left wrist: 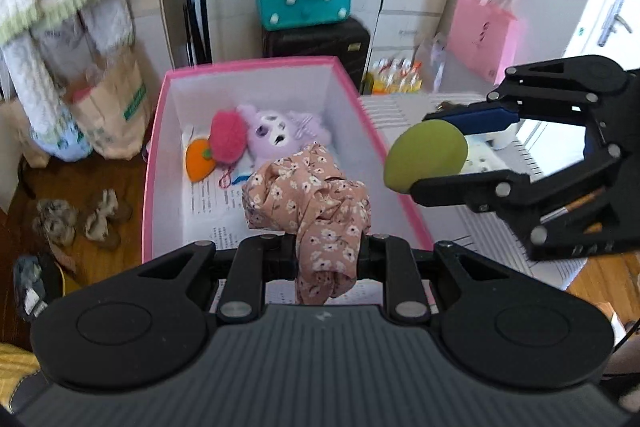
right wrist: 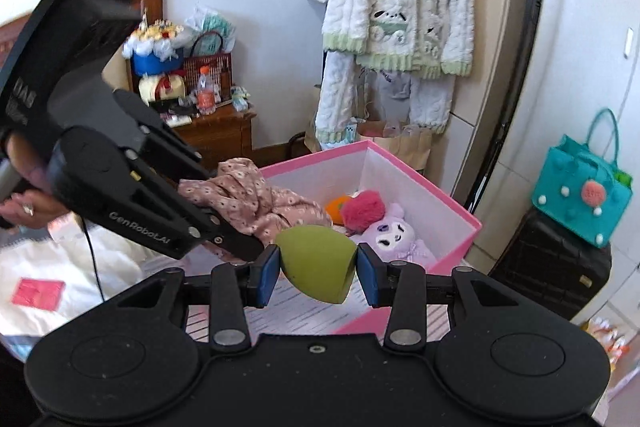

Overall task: Organize soft objects
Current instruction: 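Carry the scrunchie with the left tool while the right tool carries the ball over the pink box, then lower the scrunchie and green ball into the pink box and open both tools, then move the left tool toward the white SOFT COTTON wipes pack on the table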

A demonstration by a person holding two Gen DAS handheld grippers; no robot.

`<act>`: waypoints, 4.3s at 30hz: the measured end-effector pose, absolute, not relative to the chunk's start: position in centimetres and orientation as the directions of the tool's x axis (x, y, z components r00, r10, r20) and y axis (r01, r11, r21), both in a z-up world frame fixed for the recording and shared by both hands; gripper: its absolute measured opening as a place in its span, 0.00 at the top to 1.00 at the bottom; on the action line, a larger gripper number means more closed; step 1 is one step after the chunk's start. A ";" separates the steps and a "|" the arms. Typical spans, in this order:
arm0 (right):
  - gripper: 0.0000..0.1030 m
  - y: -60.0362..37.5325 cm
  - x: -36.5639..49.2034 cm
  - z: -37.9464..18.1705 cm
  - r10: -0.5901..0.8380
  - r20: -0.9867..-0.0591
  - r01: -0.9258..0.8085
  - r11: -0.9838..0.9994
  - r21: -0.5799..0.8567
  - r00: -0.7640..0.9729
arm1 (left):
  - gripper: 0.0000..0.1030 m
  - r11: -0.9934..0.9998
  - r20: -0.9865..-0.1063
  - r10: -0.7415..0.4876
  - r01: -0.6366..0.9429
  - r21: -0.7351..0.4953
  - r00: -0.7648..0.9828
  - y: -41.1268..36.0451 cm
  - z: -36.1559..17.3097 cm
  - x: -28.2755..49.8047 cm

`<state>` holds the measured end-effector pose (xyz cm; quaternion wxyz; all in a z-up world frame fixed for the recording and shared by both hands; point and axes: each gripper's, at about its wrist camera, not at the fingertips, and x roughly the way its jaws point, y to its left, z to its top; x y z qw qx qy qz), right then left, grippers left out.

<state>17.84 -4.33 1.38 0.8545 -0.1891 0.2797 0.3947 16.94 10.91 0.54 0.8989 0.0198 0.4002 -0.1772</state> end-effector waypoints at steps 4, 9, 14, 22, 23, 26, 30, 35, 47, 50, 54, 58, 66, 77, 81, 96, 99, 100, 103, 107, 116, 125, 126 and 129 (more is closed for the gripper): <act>0.55 -2.3 19.8 -0.2 0.551 -0.640 -0.790 0.594 -0.149 0.536 | 0.80 0.945 -0.779 -0.281 0.303 -0.123 0.561 11.8 -1.3 19.6; 0.55 -0.8 21.8 -1.9 0.534 -0.681 -0.821 0.541 -0.179 0.501 | 0.80 0.956 -0.828 -0.212 0.286 -0.065 0.519 12.1 -3.0 22.1; 0.55 1.1 24.5 -3.5 0.497 -0.750 -0.856 0.488 -0.174 0.436 | 0.79 0.957 -0.845 -0.150 0.290 0.006 0.514 12.2 -3.3 24.2; 0.55 3.9 28.2 -6.0 0.439 -0.855 -0.852 0.524 -0.006 0.276 | 0.77 0.948 -0.893 -0.131 0.318 0.014 0.431 12.1 -4.4 27.5; 0.55 4.2 28.4 -6.2 0.434 -0.859 -0.849 0.528 -0.003 0.273 | 0.77 0.948 -0.897 -0.137 0.319 0.005 0.420 12.1 -4.5 27.8; 0.55 4.9 29.7 -6.7 0.424 -0.871 -0.838 0.545 0.026 0.249 | 0.77 0.951 -0.905 -0.131 0.310 0.001 0.404 12.2 -4.6 28.7; 0.55 5.5 30.7 -7.3 0.402 -0.887 -0.837 0.545 0.035 0.225 | 0.71 0.959 -0.903 -0.137 0.282 -0.019 0.406 12.6 -4.8 29.6; 0.55 6.4 31.6 -7.6 0.396 -0.893 -0.838 0.543 0.041 0.213 | 0.66 0.964 -0.892 -0.162 0.263 -0.050 0.423 13.6 -4.1 29.4; 0.45 6.3 32.0 -7.5 0.356 -0.898 -0.820 0.573 -0.008 0.257 | 0.94 0.960 -0.879 -0.144 0.281 -0.012 0.455 13.3 -4.6 28.2; 0.46 5.6 31.7 -6.9 0.344 -0.896 -0.814 0.580 -0.033 0.281 | 0.95 0.960 -0.880 -0.135 0.280 -0.002 0.456 13.0 -4.8 28.4; 0.78 4.6 30.8 -6.6 0.332 -0.897 -0.825 0.562 -0.059 0.291 | 0.95 0.957 -0.885 -0.139 0.290 -0.005 0.445 12.4 -5.2 28.7; 0.78 3.7 30.4 -5.9 0.349 -0.884 -0.814 0.578 -0.059 0.312 | 0.95 0.956 -0.901 -0.129 0.294 -0.002 0.415 11.7 -6.4 28.9; 0.75 1.2 28.7 -3.7 0.407 -0.852 -0.790 0.613 -0.013 0.330 | 0.88 0.962 -0.923 -0.137 0.269 -0.038 0.360 11.5 -7.6 29.5; 0.56 -0.9 26.2 -0.7 0.482 -0.808 -0.743 0.664 0.085 0.338 | 0.48 0.968 -0.882 -0.126 0.251 -0.009 0.454 12.4 -2.1 25.6; 0.54 -1.5 24.9 0.6 0.499 -0.785 -0.736 0.672 0.084 0.366 | 0.45 0.976 -0.883 -0.145 0.214 -0.052 0.447 13.2 -0.6 24.2; 0.44 -4.0 18.0 5.1 0.528 -0.725 -0.748 0.663 0.027 0.443 | 0.38 0.971 -0.818 -0.104 0.235 0.039 0.566 11.3 4.2 16.1; 0.39 -4.9 16.4 5.7 0.542 -0.708 -0.752 0.658 0.024 0.452 | 0.32 0.964 -0.803 -0.107 0.259 0.060 0.586 10.6 5.0 14.3; 0.39 -5.2 15.8 5.9 0.543 -0.704 -0.752 0.659 0.020 0.457 | 0.31 0.961 -0.797 -0.105 0.266 0.072 0.595 10.3 5.3 13.8; 0.38 -6.4 14.2 6.4 0.542 -0.690 -0.746 0.666 0.004 0.480 | 0.27 0.950 -0.771 -0.094 0.289 0.121 0.630 9.1 5.9 12.2; 0.31 -7.9 12.0 7.0 0.545 -0.671 -0.746 0.666 -0.018 0.503 | 0.24 0.937 -0.748 -0.093 0.311 0.157 0.657 7.9 6.2 10.5; 0.25 -11.0 7.5 6.5 0.540 -0.643 -0.736 0.675 -0.055 0.543 | 0.14 0.914 -0.710 -0.132 0.362 0.183 0.691 5.5 5.9 6.5; 0.23 -14.1 3.5 4.4 0.548 -0.622 -0.733 0.677 -0.064 0.560 | 0.10 0.891 -0.684 -0.207 0.424 0.165 0.700 3.5 4.0 3.5; 0.23 -14.5 3.3 4.0 0.550 -0.621 -0.729 0.683 -0.052 0.559 | 0.10 0.887 -0.682 -0.215 0.431 0.162 0.699 3.2 3.6 3.3; 0.21 -15.7 2.8 2.9 0.544 -0.614 -0.704 0.710 -0.026 0.571 | 0.10 0.885 -0.679 -0.243 0.445 0.138 0.693 2.5 2.6 2.7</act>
